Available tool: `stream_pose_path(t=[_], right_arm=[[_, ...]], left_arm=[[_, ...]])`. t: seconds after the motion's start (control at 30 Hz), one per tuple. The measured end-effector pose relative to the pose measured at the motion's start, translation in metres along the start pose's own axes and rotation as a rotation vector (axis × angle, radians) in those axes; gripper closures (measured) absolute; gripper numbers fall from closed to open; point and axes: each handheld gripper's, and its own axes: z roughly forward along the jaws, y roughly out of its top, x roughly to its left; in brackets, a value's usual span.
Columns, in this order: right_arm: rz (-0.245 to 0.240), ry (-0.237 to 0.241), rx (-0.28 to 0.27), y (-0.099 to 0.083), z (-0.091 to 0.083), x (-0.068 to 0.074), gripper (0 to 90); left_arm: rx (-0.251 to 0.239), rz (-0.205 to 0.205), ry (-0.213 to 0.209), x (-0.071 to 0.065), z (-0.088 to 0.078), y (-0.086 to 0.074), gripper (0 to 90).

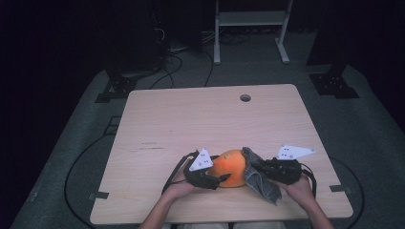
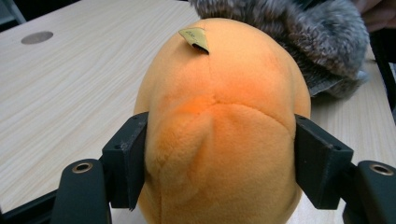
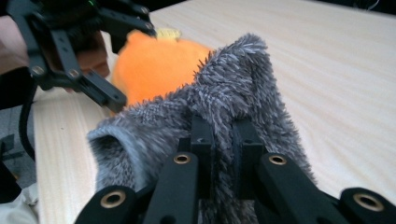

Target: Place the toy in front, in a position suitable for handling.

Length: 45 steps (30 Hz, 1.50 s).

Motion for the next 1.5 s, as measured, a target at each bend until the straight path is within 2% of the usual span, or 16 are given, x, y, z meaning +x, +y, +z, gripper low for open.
stream_pose_path(t=[0.13,0.3,0.37,0.43,0.47,0.57,0.63,0.7,0.77,0.83,0.97,1.03,1.1,1.2,1.4,1.5], right_arm=[[0.046,-0.055,0.064,-0.01,0.0,-0.013,81.2],[0.022,-0.011,0.014,-0.003,-0.006,-0.005,81.1],[0.043,-0.014,0.061,-0.008,-0.001,-0.01,81.1],[0.067,-0.062,0.131,-0.014,0.001,-0.019,81.2],[0.082,-0.067,0.134,-0.015,-0.001,-0.022,81.2],[0.072,0.008,0.0,-0.003,-0.015,-0.016,81.1],[0.024,0.037,-0.015,0.006,-0.015,-0.007,81.2],[0.004,0.038,0.028,0.003,-0.009,-0.005,81.2],[0.014,0.033,0.058,-0.001,-0.008,-0.008,81.2],[0.008,0.035,0.044,0.005,-0.015,-0.007,81.2],[-0.061,0.121,-0.025,0.029,-0.023,0.017,81.2],[-0.104,0.14,-0.012,0.037,-0.017,0.03,81.1],[-0.143,0.126,0.032,0.036,-0.006,0.036,81.0],[-0.085,0.133,0.018,0.026,-0.007,0.024,81.0],[0.013,0.051,0.053,0.004,-0.015,-0.009,81.1],[0.046,0.001,0.1,-0.005,-0.015,-0.02,81.1]], left_arm=[[-0.008,-0.019,-0.008,0.003,0.0,-0.002,28.7],[-0.006,0.014,-0.015,0.0,0.0,-0.002,28.9],[-0.009,0.024,-0.021,-0.002,0.0,-0.002,29.3],[-0.007,0.062,-0.028,-0.005,0.0,-0.002,29.7],[-0.008,0.07,-0.029,-0.007,0.001,-0.001,29.9],[-0.002,0.117,-0.04,-0.014,0.003,0.0,30.1],[-0.008,0.133,-0.052,-0.016,0.003,0.002,28.5],[-0.011,0.081,-0.045,-0.012,0.001,0.004,18.5],[-0.012,0.042,-0.039,-0.009,0.002,0.004,15.0],[-0.014,0.076,-0.039,-0.014,0.004,0.004,22.1],[-0.004,0.231,-0.028,-0.031,0.008,0.009,27.4],[0.004,0.274,-0.024,-0.035,0.008,0.008,28.2],[0.009,0.286,-0.036,-0.033,0.006,0.005,28.7],[0.013,0.279,-0.047,-0.029,0.005,0.003,29.5],[0.007,0.258,-0.053,-0.026,0.004,0.002,28.6],[0.002,0.241,-0.056,-0.024,0.004,0.001,27.7]])
